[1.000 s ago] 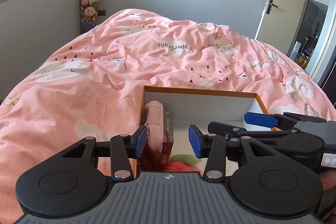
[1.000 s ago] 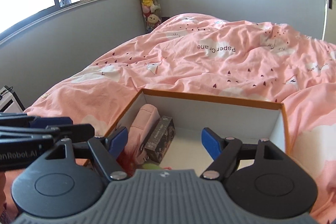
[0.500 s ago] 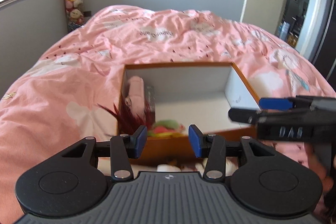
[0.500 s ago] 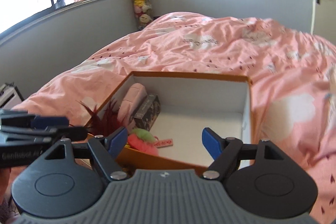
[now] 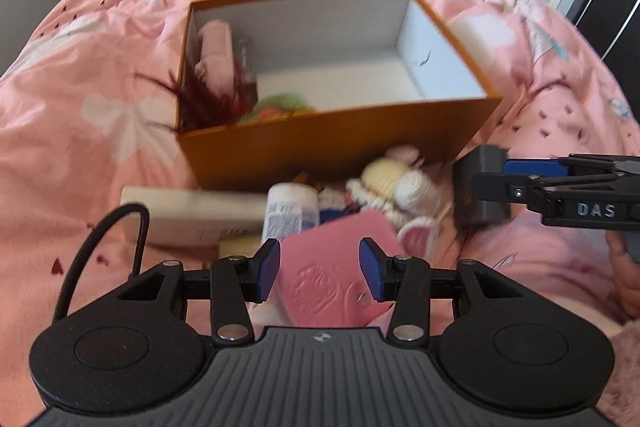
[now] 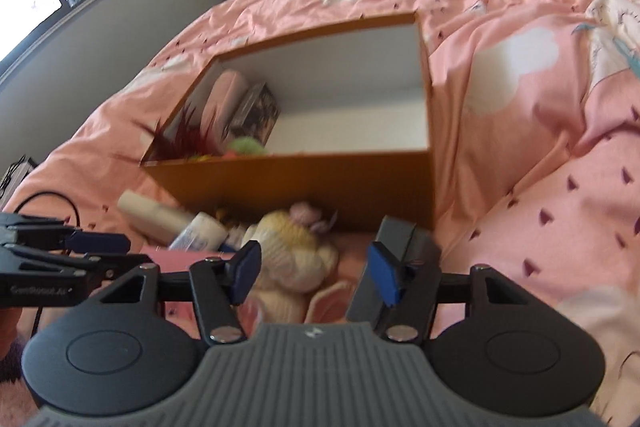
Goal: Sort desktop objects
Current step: 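Grasp the pink card holder with the left gripper while the right grasps the dark grey box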
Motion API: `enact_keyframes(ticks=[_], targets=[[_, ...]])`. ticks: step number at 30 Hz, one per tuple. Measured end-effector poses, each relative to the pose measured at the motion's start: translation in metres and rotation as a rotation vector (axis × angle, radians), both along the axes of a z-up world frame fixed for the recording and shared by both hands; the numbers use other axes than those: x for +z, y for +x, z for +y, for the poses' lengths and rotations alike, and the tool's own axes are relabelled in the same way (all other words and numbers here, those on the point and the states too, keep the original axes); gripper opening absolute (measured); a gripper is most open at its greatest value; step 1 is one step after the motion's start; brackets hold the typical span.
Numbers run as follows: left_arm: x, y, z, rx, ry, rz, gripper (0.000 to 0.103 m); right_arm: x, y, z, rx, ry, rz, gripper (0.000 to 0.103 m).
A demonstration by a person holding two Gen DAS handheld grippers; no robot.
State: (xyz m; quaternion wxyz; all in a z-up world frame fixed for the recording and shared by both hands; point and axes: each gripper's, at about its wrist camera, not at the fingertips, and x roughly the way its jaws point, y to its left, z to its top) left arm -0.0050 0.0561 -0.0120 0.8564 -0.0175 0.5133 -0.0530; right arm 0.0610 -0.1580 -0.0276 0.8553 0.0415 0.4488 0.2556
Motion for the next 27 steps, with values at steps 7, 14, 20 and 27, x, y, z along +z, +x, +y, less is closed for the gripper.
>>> enact_keyframes(ticks=[7, 14, 20, 27], targets=[[-0.014, 0.001, 0.016, 0.048, -0.032, 0.051, 0.06, -0.017, -0.001, 0.015, 0.06, -0.032, 0.078, 0.062], [-0.036, 0.006, 0.013, 0.074, -0.073, 0.048, 0.068, -0.022, 0.0, 0.012, 0.027, -0.055, 0.106, 0.056], [-0.033, 0.004, 0.008, 0.057, -0.056, -0.001, 0.058, -0.01, -0.005, 0.011, -0.014, -0.07, 0.028, 0.056], [-0.009, -0.005, -0.009, -0.074, -0.093, -0.081, 0.049, -0.003, -0.001, -0.004, -0.155, -0.137, -0.038, 0.057]])
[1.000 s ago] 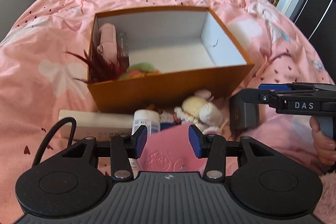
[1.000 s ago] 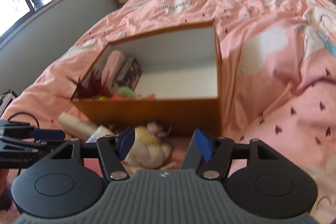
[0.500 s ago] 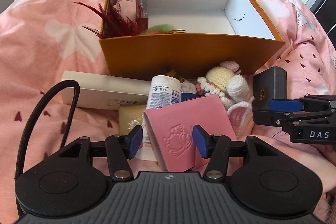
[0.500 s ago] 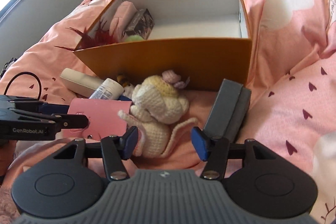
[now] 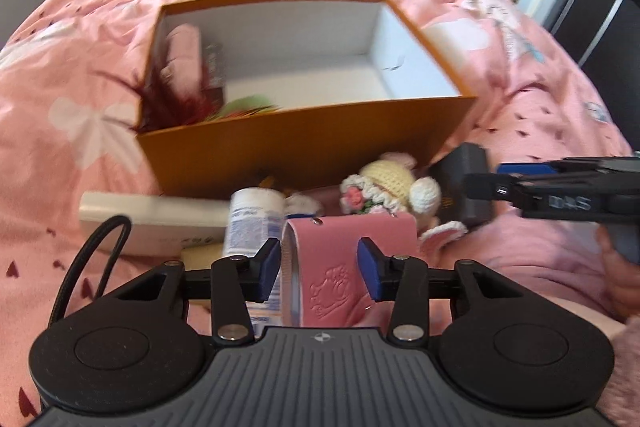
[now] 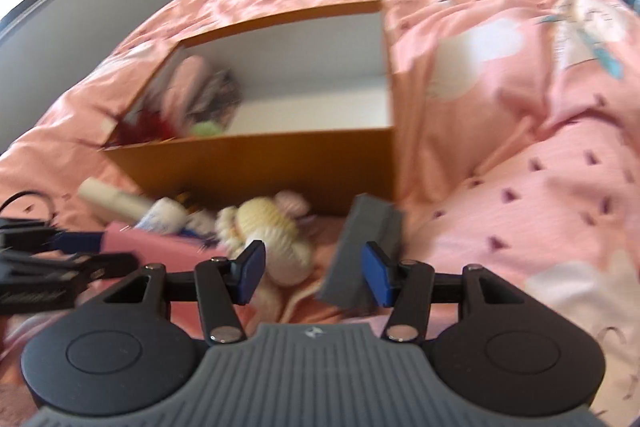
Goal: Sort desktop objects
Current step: 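Grasp the pink card holder with the left gripper while the right grasps the dark grey box, then lift the pink card holder and grey box and carry them over the orange box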
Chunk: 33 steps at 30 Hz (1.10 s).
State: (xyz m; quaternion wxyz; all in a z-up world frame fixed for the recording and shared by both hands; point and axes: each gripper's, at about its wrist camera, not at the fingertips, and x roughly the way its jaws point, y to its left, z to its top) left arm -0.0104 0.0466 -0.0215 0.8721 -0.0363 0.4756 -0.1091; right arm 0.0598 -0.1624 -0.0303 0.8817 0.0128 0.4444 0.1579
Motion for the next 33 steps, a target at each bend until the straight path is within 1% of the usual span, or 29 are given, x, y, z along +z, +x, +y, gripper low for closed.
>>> enact_keyframes(ticks=[2, 4, 5, 7, 10, 16, 18, 19, 20, 24, 28, 31, 33], targets=[[0.003, -0.001, -0.007, -0.044, -0.038, -0.011, 0.045, -0.004, 0.005, -0.005, -0.034, -0.015, 0.012, 0.058], [0.004, -0.003, -0.012, -0.081, -0.068, -0.014, 0.045, -0.011, 0.01, -0.011, -0.059, -0.019, 0.041, 0.058], [0.003, -0.003, -0.016, -0.097, -0.069, -0.012, 0.045, -0.014, 0.013, -0.012, -0.067, -0.02, 0.055, 0.058], [0.001, -0.003, -0.025, -0.123, -0.041, -0.01, 0.045, -0.02, 0.016, -0.015, -0.071, -0.015, 0.077, 0.058], [-0.003, -0.002, -0.035, -0.148, 0.01, 0.002, 0.049, -0.026, 0.019, -0.015, -0.062, -0.004, 0.095, 0.059], [-0.005, -0.004, -0.043, -0.207, 0.077, -0.003, 0.05, -0.035, 0.024, -0.015, -0.053, -0.001, 0.102, 0.058], [-0.006, -0.003, -0.046, -0.227, 0.093, -0.004, 0.05, -0.035, 0.023, -0.014, -0.045, 0.005, 0.099, 0.054], [-0.005, -0.004, -0.047, -0.234, 0.097, -0.003, 0.05, -0.035, 0.023, -0.014, -0.042, 0.014, 0.101, 0.047], [-0.005, -0.004, -0.048, -0.239, 0.102, 0.0, 0.05, -0.035, 0.022, -0.015, -0.044, 0.015, 0.1, 0.045], [-0.002, -0.005, -0.051, -0.252, 0.122, -0.001, 0.047, -0.03, 0.016, -0.015, -0.038, 0.016, 0.083, 0.042], [-0.002, -0.003, -0.053, -0.258, 0.139, 0.002, 0.047, -0.016, 0.004, -0.012, 0.012, 0.005, 0.04, 0.04], [0.0, -0.002, -0.056, -0.303, 0.176, -0.006, 0.048, -0.012, -0.002, -0.01, 0.046, -0.014, 0.031, 0.04], [0.002, -0.003, -0.06, -0.359, 0.225, -0.022, 0.048, -0.014, -0.002, -0.011, 0.047, -0.013, 0.043, 0.04]])
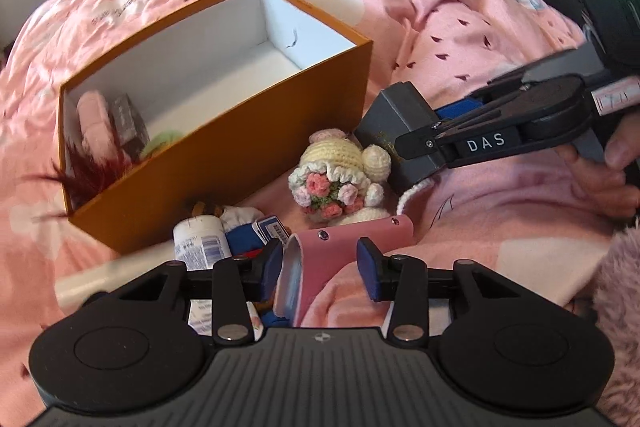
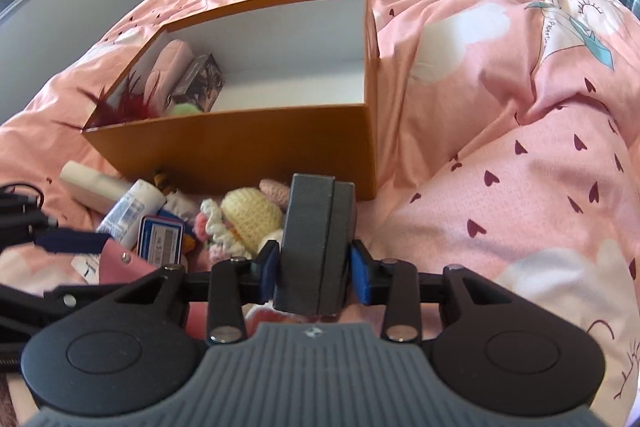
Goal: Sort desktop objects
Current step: 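Lift the pink card holder and grey box and carry them over the orange box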
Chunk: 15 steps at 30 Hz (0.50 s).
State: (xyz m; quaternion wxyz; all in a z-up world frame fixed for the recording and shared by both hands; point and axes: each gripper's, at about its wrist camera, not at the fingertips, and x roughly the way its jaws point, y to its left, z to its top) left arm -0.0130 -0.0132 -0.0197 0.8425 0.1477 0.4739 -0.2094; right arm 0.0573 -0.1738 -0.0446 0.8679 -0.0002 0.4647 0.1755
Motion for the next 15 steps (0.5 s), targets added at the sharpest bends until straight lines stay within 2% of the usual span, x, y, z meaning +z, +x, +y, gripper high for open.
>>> enact_keyframes(ticks=[5, 9, 15], targets=[[0.006, 0.001, -0.006, -0.157, 0.094, -0.023, 0.054, -0.012, 0.005, -0.008, -0.027, 0.038, 0.074, 0.04], [0.006, 0.008, -0.011, -0.308, 0.144, -0.023, 0.06, -0.015, 0.004, -0.006, -0.021, 0.033, 0.081, 0.04], [-0.005, 0.025, -0.025, -0.525, 0.205, 0.036, 0.062, -0.017, 0.004, -0.006, -0.02, 0.033, 0.084, 0.04]])
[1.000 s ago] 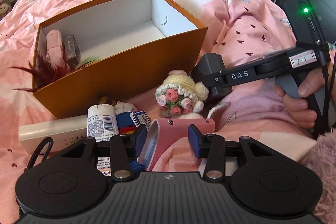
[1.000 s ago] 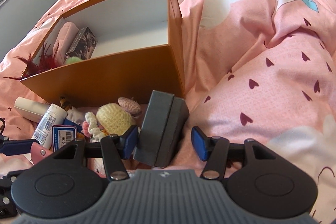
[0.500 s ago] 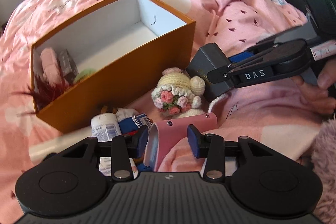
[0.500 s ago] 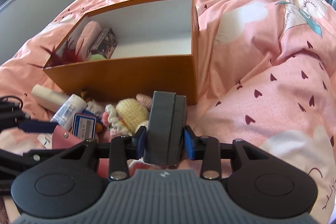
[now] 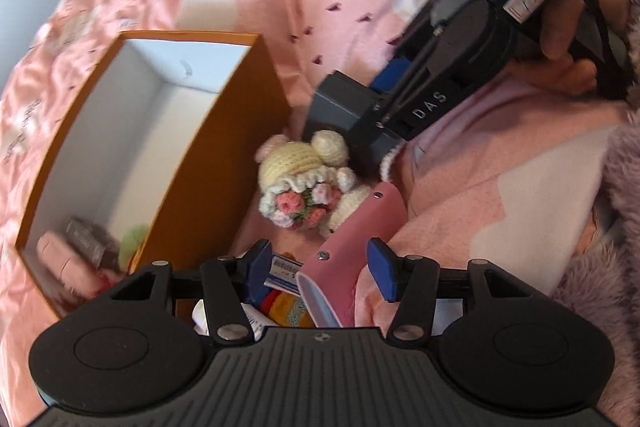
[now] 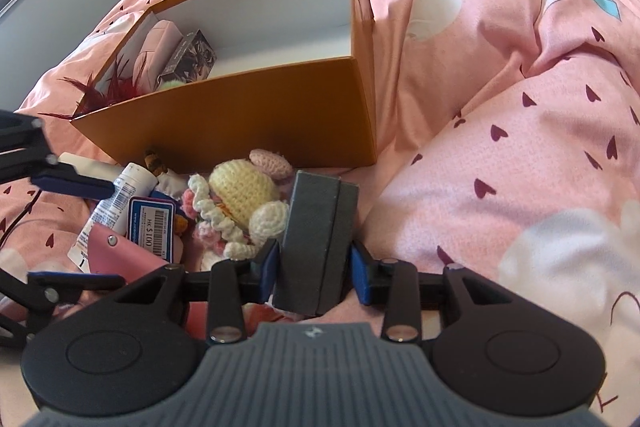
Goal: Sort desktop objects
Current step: 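Lift the pink card holder and grey box and carry them over the orange box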
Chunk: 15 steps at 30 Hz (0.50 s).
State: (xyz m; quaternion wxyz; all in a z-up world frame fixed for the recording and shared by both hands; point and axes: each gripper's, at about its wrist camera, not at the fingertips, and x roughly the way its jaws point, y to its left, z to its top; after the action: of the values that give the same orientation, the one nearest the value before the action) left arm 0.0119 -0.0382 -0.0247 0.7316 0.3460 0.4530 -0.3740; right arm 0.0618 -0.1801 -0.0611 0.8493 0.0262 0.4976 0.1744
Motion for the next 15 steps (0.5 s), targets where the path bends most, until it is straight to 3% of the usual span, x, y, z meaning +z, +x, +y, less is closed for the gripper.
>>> enact_keyframes(ticks=[5, 9, 15], targets=[[-0.011, 0.019, -0.007, -0.042, 0.028, 0.114, 0.06, 0.0, 0.0, 0.0, 0.003, -0.006, -0.002, 0.04], [-0.018, 0.029, -0.006, -0.017, 0.017, 0.214, 0.049, 0.0, 0.0, 0.0, 0.004, -0.006, -0.002, 0.04], [-0.018, 0.027, -0.008, -0.013, 0.059, 0.254, 0.039, 0.0, 0.001, 0.001, 0.008, -0.008, 0.0, 0.041]])
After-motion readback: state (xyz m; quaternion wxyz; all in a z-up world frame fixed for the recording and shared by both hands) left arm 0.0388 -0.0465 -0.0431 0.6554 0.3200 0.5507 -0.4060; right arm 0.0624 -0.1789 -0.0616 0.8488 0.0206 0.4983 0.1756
